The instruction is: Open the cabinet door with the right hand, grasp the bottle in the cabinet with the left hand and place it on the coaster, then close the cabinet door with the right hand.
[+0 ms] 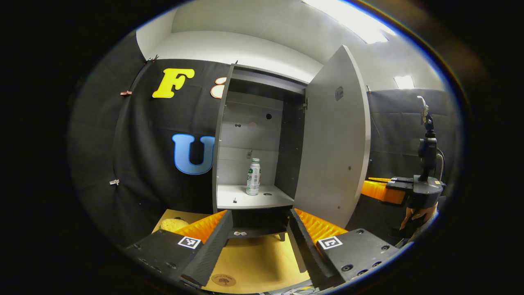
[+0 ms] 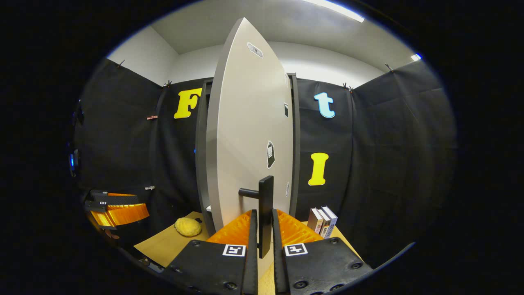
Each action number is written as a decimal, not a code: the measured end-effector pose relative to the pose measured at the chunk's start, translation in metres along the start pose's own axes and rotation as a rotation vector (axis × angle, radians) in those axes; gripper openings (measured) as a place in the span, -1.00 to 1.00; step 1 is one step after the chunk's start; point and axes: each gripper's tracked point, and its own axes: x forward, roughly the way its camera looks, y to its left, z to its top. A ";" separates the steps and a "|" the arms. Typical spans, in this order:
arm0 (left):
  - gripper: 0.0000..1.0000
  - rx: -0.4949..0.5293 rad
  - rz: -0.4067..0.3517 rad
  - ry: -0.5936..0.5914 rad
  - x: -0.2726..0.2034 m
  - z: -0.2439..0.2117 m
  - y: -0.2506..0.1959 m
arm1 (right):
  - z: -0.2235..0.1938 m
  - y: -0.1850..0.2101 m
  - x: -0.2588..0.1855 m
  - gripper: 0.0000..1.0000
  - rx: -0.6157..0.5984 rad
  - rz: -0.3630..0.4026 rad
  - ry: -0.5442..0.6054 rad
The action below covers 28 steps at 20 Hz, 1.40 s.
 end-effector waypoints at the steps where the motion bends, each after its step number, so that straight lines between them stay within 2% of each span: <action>1: 0.77 0.002 -0.003 0.000 0.001 0.001 -0.002 | 0.000 -0.006 0.000 -0.60 -0.008 -0.016 0.001; 2: 0.67 0.004 -0.005 0.002 0.003 0.001 -0.004 | 0.000 -0.012 0.002 -0.71 -0.019 -0.034 0.001; 3: 0.77 0.005 -0.009 0.003 0.004 0.000 -0.007 | 0.000 -0.020 0.001 -0.60 -0.028 -0.051 0.002; 4: 0.77 0.006 -0.012 0.005 0.007 -0.001 -0.008 | 0.000 -0.028 -0.002 -0.60 -0.029 -0.064 0.000; 7: 0.77 -0.002 -0.020 0.015 0.013 -0.004 -0.015 | -0.002 -0.051 -0.011 -0.71 0.010 -0.079 0.009; 15: 0.77 -0.017 -0.010 0.033 0.027 -0.009 -0.008 | -0.005 -0.092 -0.015 -0.72 0.035 -0.129 0.003; 16: 0.67 -0.018 -0.008 0.033 0.028 -0.009 -0.006 | -0.006 -0.101 -0.017 -0.72 0.045 -0.145 0.001; 17: 0.77 -0.019 -0.007 0.034 0.029 -0.009 -0.004 | -0.007 -0.108 -0.018 -0.72 0.046 -0.161 -0.005; 18: 0.77 -0.019 -0.006 0.037 0.031 -0.009 -0.002 | -0.007 -0.115 -0.018 -0.72 0.054 -0.175 -0.007; 20: 0.77 -0.021 -0.006 0.049 0.032 -0.014 0.002 | -0.009 -0.113 -0.019 -0.72 0.081 -0.169 -0.003; 24: 0.77 -0.027 -0.010 0.061 0.038 -0.016 0.012 | -0.012 -0.113 -0.028 -0.71 0.032 -0.196 -0.004; 25: 0.67 -0.026 -0.014 0.061 0.043 -0.016 0.014 | -0.013 -0.111 -0.036 -0.71 0.039 -0.198 0.005; 26: 0.67 -0.026 -0.017 0.062 0.050 -0.017 0.016 | -0.016 -0.110 -0.044 -0.71 0.043 -0.208 0.014; 28: 0.77 -0.030 -0.020 0.067 0.069 -0.018 0.020 | -0.017 -0.114 -0.066 -0.70 0.037 -0.241 0.010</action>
